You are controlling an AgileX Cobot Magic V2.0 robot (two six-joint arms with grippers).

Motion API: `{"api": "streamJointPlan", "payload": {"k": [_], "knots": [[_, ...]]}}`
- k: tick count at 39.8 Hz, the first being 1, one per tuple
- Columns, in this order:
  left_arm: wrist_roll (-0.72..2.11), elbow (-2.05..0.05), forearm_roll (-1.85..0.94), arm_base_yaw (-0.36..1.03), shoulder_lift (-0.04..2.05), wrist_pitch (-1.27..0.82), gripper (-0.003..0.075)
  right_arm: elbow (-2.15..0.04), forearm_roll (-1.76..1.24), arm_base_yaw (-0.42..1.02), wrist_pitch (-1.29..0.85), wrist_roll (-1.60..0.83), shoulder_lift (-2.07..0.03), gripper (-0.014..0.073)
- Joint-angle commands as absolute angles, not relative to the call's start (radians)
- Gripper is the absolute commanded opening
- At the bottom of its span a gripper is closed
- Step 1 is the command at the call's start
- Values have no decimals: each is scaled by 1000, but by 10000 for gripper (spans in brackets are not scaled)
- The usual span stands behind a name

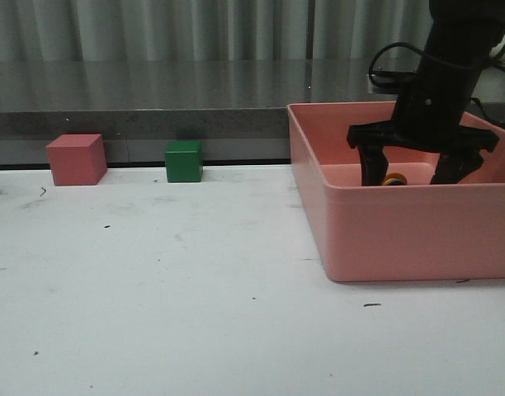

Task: Place and stand button with both arms
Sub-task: 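Lower the right gripper into the pink bin and grasp the yellow button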

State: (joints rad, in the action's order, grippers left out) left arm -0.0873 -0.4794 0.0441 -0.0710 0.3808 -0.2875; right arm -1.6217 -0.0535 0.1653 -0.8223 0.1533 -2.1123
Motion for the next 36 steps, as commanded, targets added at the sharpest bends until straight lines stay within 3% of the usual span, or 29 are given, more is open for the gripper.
{"api": "streamJointPlan", "payload": {"k": [1, 4, 11, 18, 23, 36], "knots": [[-93, -516, 36, -72, 395, -210, 689, -1689, -58, 162, -828, 154, -2076, 643], [-93, -516, 36, -72, 395, -210, 689, -1705, -58, 162, -840, 154, -2086, 589], [-93, -516, 36, -72, 395, -210, 689, -1714, -58, 162, -850, 154, -2089, 351], [-93, -516, 36, -72, 395, -210, 689, -1715, -58, 162, -855, 154, -2089, 196], [-93, -516, 36, -72, 395, -210, 689, -1728, -58, 162, -869, 154, -2089, 150], [-93, -516, 36, -72, 395, -210, 689, -1778, -58, 163, -911, 154, -1991, 149]]}}
